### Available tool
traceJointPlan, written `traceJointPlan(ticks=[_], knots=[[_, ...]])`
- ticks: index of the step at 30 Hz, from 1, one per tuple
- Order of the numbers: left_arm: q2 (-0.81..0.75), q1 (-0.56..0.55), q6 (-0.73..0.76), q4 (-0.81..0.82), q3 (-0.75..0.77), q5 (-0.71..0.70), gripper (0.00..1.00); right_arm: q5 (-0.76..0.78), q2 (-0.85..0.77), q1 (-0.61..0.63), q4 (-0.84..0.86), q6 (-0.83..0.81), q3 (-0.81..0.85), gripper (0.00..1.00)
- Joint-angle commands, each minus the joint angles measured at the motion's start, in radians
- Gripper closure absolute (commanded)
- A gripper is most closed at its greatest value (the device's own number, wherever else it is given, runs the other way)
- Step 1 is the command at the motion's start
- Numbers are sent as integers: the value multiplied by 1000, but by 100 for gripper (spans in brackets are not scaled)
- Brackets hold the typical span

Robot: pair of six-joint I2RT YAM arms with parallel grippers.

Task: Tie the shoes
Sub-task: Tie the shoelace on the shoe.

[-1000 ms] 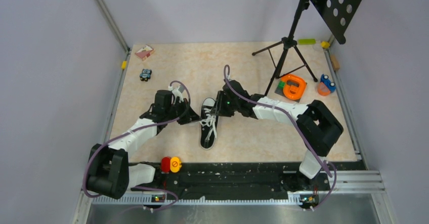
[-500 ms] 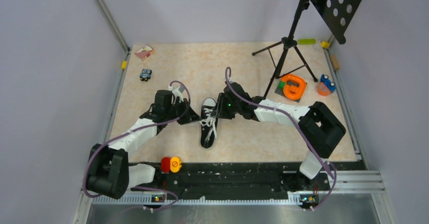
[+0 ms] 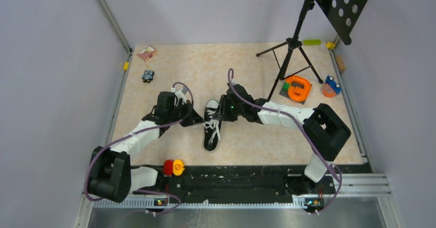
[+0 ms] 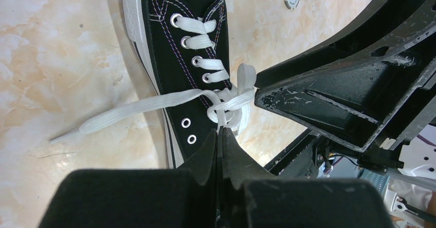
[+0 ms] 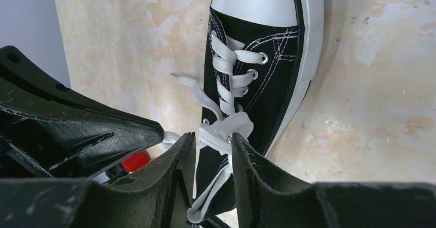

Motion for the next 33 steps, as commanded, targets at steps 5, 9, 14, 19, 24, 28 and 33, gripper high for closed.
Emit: traceJointPlan(ticks=[5, 9, 14, 19, 24, 28, 33], knots=[[-25, -4, 12, 24, 4, 10, 100, 12, 38, 13, 47, 12, 52, 66], [-22, -4, 12, 25, 4, 11, 100, 15, 52, 12, 49, 17, 57, 66], [-25, -4, 10, 28, -1, 13, 100, 19, 61, 11, 43, 17, 58, 69], [-29, -4, 10, 27, -2, 14, 100, 22, 62, 12, 36, 11, 69, 88], [-34, -4, 12, 23, -3, 15, 100, 51, 43, 11, 37, 19, 54, 100], [-36, -5, 13, 24, -12, 15, 100, 88, 16, 8, 47, 30, 29, 100], [-39, -5, 12, 26, -18, 12, 100, 104, 2, 4, 45, 44, 11, 100]])
